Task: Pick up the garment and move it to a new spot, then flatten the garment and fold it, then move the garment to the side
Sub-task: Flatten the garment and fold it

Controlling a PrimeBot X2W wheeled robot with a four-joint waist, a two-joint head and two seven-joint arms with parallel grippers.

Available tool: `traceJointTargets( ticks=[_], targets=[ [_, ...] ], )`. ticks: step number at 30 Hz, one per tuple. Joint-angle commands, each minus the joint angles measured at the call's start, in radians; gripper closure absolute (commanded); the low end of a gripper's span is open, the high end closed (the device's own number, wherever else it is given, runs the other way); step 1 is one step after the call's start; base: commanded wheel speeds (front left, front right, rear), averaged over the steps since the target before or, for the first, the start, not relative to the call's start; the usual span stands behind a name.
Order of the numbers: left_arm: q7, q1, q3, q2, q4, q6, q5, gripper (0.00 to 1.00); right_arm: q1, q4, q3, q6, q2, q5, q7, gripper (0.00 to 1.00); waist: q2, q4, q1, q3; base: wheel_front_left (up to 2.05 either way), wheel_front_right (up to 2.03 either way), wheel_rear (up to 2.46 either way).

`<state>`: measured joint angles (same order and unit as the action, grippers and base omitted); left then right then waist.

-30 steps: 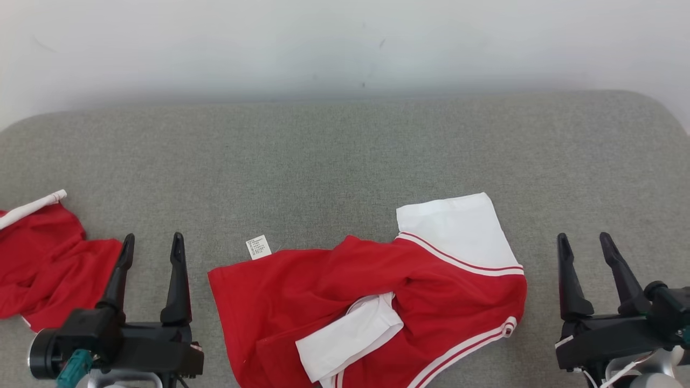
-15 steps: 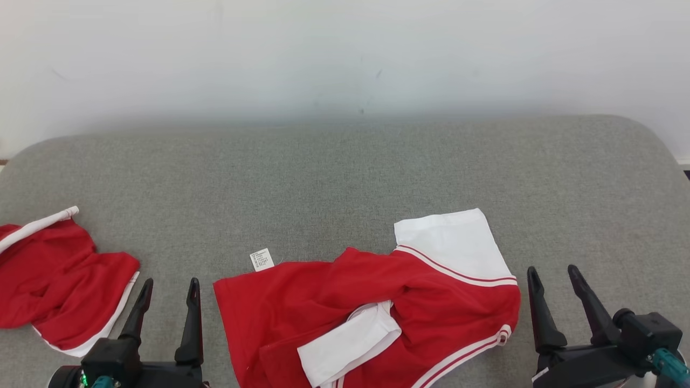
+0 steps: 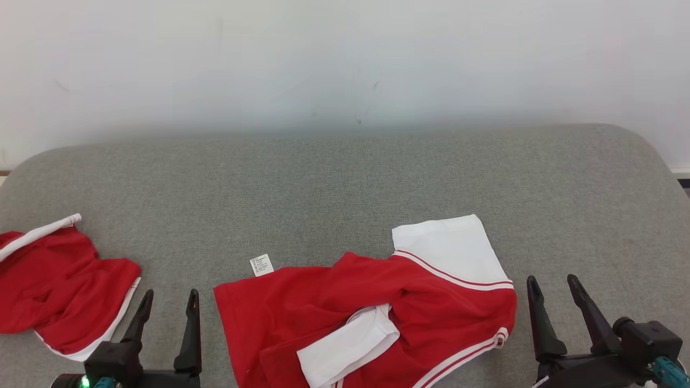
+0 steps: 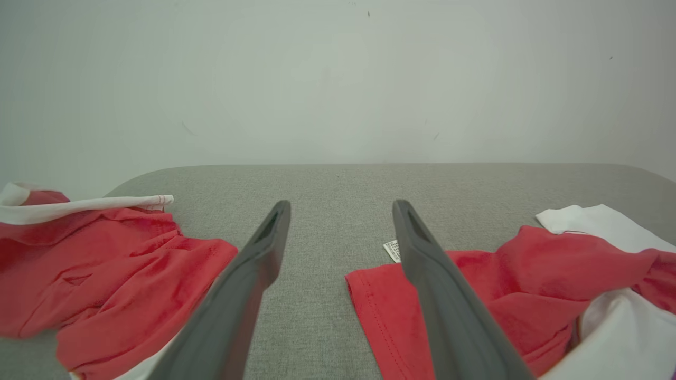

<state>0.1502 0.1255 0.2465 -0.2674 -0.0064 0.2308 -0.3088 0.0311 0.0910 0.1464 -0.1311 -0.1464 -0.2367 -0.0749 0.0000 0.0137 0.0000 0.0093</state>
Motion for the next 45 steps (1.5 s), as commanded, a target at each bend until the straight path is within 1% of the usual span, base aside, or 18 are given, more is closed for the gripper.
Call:
traceJointTargets(
  ticks=[1, 10, 15, 20, 21, 25, 29, 35, 41, 42, 43, 44, 45],
  targets=[
    [-0.003, -0.002, 0.004, -0.007, 0.003, 0.003, -0.001, 0.0, 0.008, 0.006, -0.004, 0.001, 0.003, 0.0, -0.001, 0.0, 0.0, 0.003, 0.0, 0.0, 0.0, 0.0, 0.0],
    [-0.003, 0.019, 0.014, -0.004, 0.017, -0.006, -0.007, 0.0, 0.003, 0.011, -0.011, 0.001, 0.003, -0.002, 0.003, 0.0, 0.0, 0.013, 0.0, 0.008, 0.0, 0.0, 0.0],
    [-0.037, 0.072, 0.037, 0.003, 0.039, -0.036, -0.027, 0.0, -0.004, 0.012, -0.004, 0.001, 0.002, -0.009, 0.01, 0.0, 0.0, 0.014, 0.0, 0.025, 0.0, 0.0, 0.0],
    [-0.112, 0.155, 0.061, 0.014, 0.104, -0.082, -0.061, 0.0, -0.013, 0.017, 0.0, 0.001, -0.004, -0.012, 0.015, 0.0, 0.0, 0.011, 0.0, 0.053, 0.0, 0.0, 0.0],
    [-0.112, 0.155, 0.061, 0.014, 0.104, -0.082, -0.061, 0.0, -0.013, 0.017, 0.0, 0.001, -0.004, -0.012, 0.015, 0.0, 0.0, 0.011, 0.0, 0.053, 0.0, 0.0, 0.0],
    [-0.196, 0.232, 0.082, 0.028, 0.199, -0.121, -0.098, 0.0, -0.026, 0.02, 0.008, 0.001, -0.013, -0.02, 0.015, 0.0, 0.0, 0.004, 0.0, 0.089, 0.0, 0.0, 0.0],
    [-0.225, 0.287, 0.083, 0.045, 0.32, -0.148, -0.128, 0.0, -0.044, 0.014, 0.015, 0.001, -0.02, -0.025, 0.006, 0.0, 0.0, -0.009, 0.0, 0.119, 0.0, 0.0, 0.0],
    [-0.198, 0.335, 0.073, 0.063, 0.466, -0.173, -0.161, 0.0, -0.06, 0.003, 0.011, 0.001, -0.023, -0.031, -0.005, 0.0, 0.0, -0.022, 0.0, 0.151, 0.0, 0.0, 0.0],
    [-0.171, 0.372, 0.071, 0.075, 0.558, -0.191, -0.179, 0.0, -0.065, -0.009, 0.005, 0.001, -0.027, -0.035, -0.01, 0.0, 0.0, -0.026, 0.0, 0.159, 0.0, 0.0, 0.0],
    [-0.165, 0.376, 0.071, 0.077, 0.569, -0.194, -0.182, 0.17, -0.066, -0.01, 0.002, 0.001, -0.027, -0.035, -0.01, 0.0, 0.0, -0.027, 0.0, 0.159, 0.0, 0.0, 0.0],
    [-0.163, 0.38, 0.071, 0.078, 0.579, -0.193, -0.181, 0.51, -0.067, -0.011, -0.001, 0.001, -0.028, -0.036, -0.009, 0.0, 0.0, -0.027, 0.0, 0.159, 0.0, 0.0, 0.0],
    [-0.158, 0.383, 0.074, 0.079, 0.587, -0.199, -0.179, 0.58, -0.069, -0.011, -0.003, 0.001, -0.028, -0.037, -0.009, 0.0, 0.0, -0.027, 0.0, 0.158, 0.0, 0.0, 0.0],
    [-0.155, 0.385, 0.075, 0.081, 0.593, -0.204, -0.18, 0.81, -0.07, -0.012, -0.007, 0.001, -0.03, -0.036, -0.009, 0.0, 0.0, -0.027, 0.0, 0.157, 0.0, 0.0, 0.0]
  ],
)
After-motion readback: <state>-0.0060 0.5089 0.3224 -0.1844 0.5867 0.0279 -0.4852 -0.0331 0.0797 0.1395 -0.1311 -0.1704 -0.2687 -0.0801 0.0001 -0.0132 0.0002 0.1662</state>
